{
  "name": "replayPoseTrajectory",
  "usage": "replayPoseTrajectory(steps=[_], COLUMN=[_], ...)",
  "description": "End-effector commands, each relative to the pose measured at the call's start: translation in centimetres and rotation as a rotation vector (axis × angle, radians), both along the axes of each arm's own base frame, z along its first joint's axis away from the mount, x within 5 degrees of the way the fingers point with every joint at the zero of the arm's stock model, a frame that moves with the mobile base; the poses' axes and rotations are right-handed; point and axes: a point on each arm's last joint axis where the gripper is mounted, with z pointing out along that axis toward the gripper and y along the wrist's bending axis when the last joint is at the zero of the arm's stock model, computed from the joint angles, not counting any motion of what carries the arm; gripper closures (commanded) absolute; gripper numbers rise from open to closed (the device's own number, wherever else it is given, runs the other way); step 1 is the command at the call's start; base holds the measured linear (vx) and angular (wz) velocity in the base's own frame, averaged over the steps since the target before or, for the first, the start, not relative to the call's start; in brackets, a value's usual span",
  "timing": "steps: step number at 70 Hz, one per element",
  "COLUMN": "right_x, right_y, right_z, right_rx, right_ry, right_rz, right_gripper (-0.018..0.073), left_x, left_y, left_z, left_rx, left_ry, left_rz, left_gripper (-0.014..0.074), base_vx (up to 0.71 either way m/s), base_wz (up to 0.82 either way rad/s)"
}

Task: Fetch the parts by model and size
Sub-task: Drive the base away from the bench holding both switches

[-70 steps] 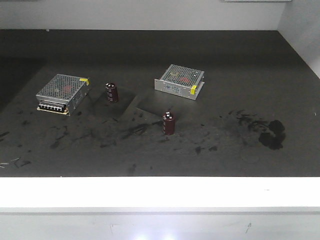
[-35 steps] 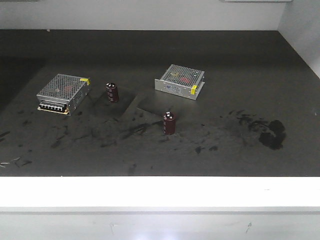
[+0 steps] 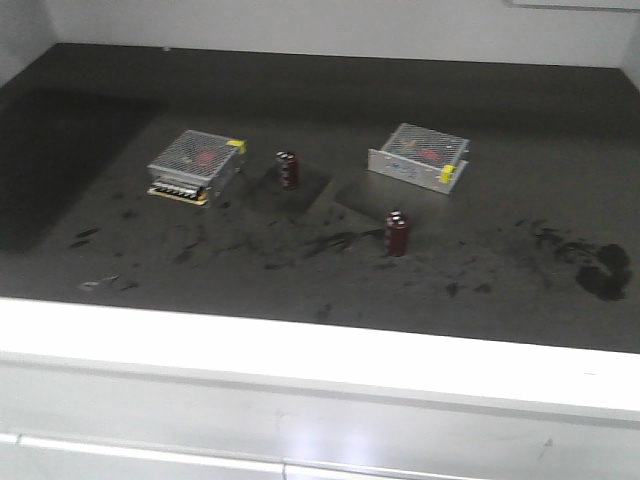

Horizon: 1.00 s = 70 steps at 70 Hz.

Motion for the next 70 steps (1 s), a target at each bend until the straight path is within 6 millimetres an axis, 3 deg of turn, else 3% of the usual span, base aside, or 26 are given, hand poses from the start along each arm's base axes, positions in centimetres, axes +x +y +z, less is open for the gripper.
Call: replayPoseTrajectory(steps=[1, 70], right_x=[-0.01, -0.01], right_y=[0.05, 0.05], right_z=[1.45, 1.45], right_rx=[-0.007, -0.007], right_ry=[-0.092, -0.092], right_rz=[0.007, 0.007], right_gripper=[0.0566, 0.0566], left_x=[-0.02, -0.02], left_y=[-0.14, -0.14], left_z=[1.43, 1.43], left_rx=[-0.009, -0.009], left_ry=[-0.088, -0.088], left_rz=[-0.015, -0.015], left_gripper=[0.0603, 0.0603], base_vx=[-0.12, -0.15], base_wz=[0.41, 0.54])
